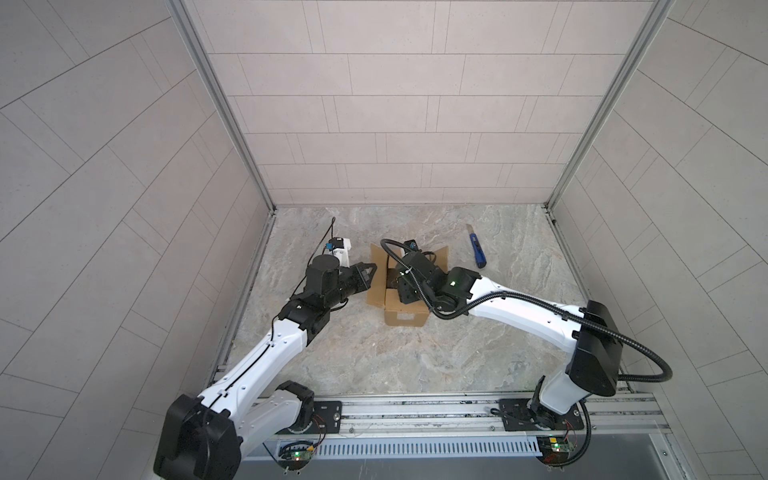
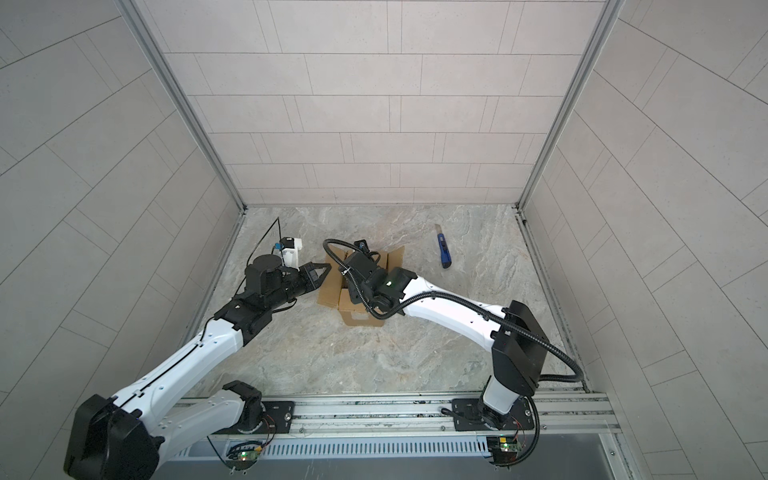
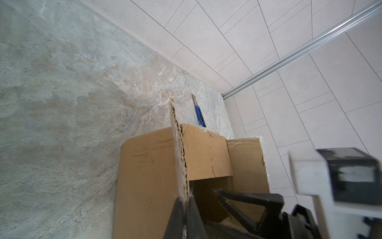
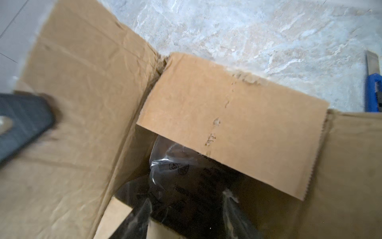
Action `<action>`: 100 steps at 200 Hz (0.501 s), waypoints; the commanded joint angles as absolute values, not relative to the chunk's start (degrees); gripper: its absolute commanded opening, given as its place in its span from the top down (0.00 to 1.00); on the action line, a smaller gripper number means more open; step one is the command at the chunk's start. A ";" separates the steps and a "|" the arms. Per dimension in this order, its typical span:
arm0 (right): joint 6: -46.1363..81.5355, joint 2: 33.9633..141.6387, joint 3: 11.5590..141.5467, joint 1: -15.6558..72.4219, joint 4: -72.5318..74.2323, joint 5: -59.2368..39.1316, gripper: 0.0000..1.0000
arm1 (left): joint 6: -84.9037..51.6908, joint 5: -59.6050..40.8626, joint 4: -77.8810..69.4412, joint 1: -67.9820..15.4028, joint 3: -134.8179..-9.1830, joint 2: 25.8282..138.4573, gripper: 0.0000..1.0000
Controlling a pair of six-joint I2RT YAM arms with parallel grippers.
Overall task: Unpack the express box
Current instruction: 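Reach into the box with the right gripper and grasp the plastic bag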
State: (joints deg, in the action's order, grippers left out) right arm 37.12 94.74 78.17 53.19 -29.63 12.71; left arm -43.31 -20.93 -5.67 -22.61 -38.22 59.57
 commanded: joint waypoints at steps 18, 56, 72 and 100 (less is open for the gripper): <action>43.71 98.39 77.61 53.26 -27.11 17.17 0.39 | -44.50 -23.70 -13.03 -22.50 -36.52 59.50 1.00; 47.72 103.30 77.92 53.37 -25.17 17.32 0.35 | -46.17 -25.43 -16.23 -22.51 -34.98 60.29 1.00; 49.91 105.48 78.24 53.53 -25.17 19.11 0.33 | -46.48 -25.74 -16.89 -22.50 -34.72 60.12 1.00; 51.78 108.35 78.37 53.55 -23.80 21.36 0.33 | -46.08 -25.65 -16.21 -22.50 -34.62 59.49 1.00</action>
